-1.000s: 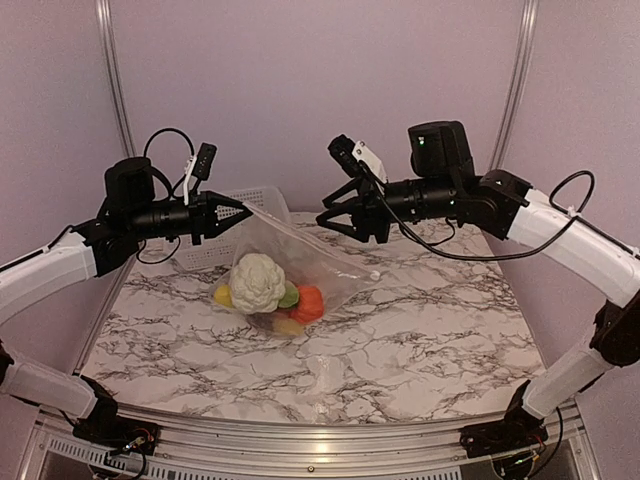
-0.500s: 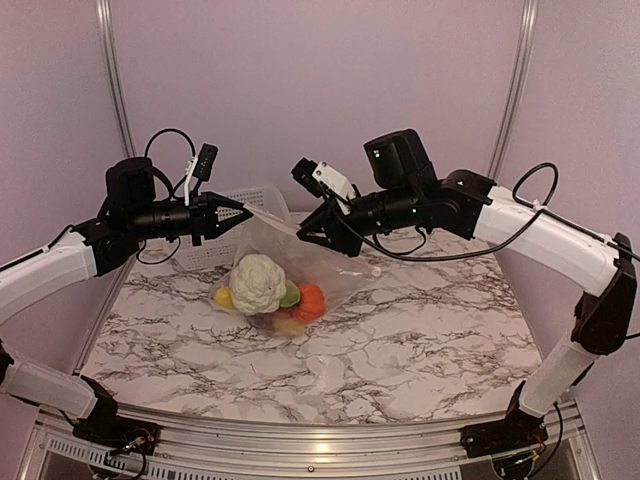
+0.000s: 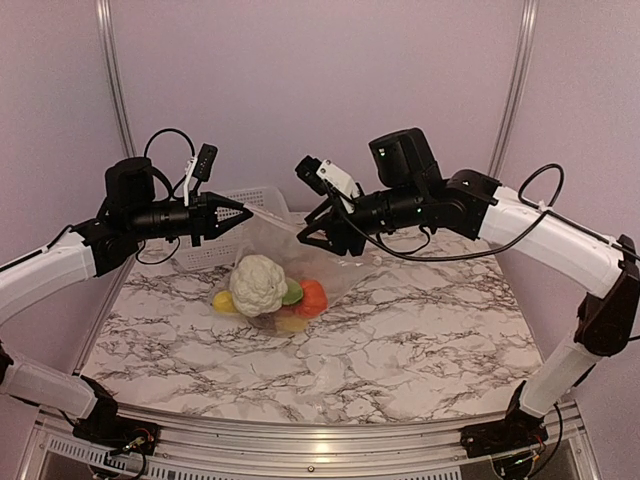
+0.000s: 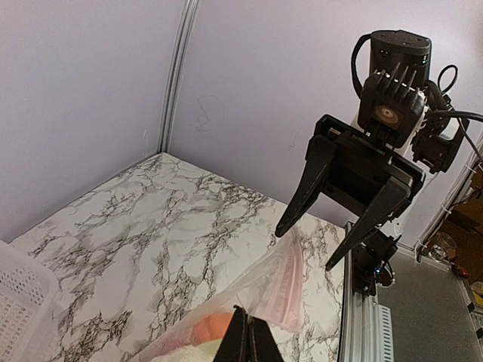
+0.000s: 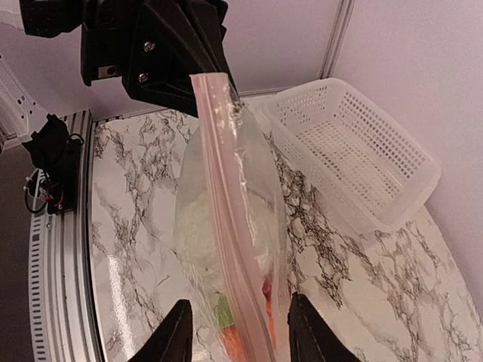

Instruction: Open the zip-top bag and remove the fake food

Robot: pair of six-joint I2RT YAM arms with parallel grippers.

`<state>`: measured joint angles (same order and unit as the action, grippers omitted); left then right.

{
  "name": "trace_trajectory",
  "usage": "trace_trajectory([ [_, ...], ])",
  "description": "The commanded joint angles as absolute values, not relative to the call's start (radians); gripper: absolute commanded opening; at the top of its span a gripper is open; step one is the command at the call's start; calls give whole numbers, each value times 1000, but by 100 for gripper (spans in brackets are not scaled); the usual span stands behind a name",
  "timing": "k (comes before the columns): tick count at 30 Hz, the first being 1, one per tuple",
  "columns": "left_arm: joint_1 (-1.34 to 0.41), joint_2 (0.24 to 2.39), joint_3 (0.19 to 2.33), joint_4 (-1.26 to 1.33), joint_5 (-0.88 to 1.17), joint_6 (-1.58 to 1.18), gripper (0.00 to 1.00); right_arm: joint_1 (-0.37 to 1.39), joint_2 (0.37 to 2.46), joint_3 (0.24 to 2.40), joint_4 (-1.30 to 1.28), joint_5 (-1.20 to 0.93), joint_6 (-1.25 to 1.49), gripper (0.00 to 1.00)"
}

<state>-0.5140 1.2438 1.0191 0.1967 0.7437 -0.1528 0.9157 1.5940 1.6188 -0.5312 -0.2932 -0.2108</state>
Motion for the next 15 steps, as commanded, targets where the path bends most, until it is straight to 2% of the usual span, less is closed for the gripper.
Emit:
trace_trajectory([
  [1, -517, 1218, 1031, 196, 768, -144, 0, 917, 1579, 1671, -521, -309, -202, 41],
  [6, -517, 1212, 1029, 194, 769, -146, 0, 917, 1610, 1702, -537, -282, -213, 37],
  [15, -517, 1197, 1029, 185, 767, -144, 0, 916, 1643, 1702, -578, -189, -245, 24],
])
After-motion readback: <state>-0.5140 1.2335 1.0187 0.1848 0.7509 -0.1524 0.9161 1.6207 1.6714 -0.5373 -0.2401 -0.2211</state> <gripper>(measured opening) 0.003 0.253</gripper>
